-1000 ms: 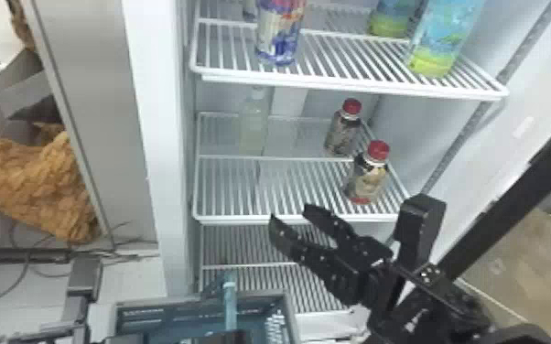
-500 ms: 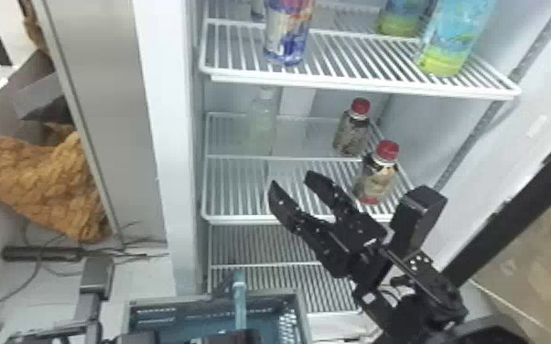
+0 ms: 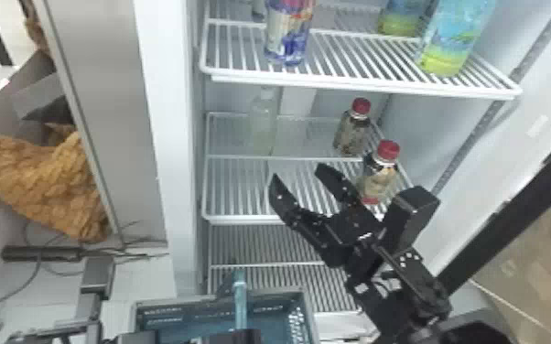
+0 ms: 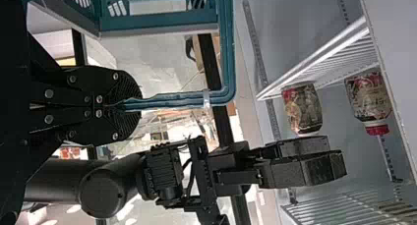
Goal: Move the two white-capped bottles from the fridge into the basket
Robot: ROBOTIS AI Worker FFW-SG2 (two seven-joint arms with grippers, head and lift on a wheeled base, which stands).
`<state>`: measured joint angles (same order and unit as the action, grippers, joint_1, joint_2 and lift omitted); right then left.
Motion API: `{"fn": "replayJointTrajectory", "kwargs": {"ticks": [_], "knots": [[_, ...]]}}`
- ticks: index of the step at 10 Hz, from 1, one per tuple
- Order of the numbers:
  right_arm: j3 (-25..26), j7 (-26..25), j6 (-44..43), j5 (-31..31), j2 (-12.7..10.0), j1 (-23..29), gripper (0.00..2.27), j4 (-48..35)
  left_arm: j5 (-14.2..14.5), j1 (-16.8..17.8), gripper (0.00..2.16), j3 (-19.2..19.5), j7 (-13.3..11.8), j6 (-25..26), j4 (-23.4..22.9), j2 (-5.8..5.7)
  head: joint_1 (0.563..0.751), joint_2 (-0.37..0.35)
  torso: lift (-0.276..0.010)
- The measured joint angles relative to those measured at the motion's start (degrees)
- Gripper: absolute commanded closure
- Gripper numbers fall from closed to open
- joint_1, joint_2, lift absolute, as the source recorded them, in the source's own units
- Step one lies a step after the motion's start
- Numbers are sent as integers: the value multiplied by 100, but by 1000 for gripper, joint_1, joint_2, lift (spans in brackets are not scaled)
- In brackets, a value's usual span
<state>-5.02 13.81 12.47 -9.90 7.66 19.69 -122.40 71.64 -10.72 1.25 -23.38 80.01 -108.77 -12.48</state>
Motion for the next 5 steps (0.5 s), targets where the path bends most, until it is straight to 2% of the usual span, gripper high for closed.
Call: {"fn": "replayJointTrajectory", "kwargs": {"ticks": [1,5], "knots": [[-40,-59,-95,28,6,-40,96,96,0,3,1156,0,0,0,0,0,695,-191,-260],[-140,-225,-588,197,0,-444,84,794,0,16,1156,-19,0,4,0,-8,695,-193,-260]]}}
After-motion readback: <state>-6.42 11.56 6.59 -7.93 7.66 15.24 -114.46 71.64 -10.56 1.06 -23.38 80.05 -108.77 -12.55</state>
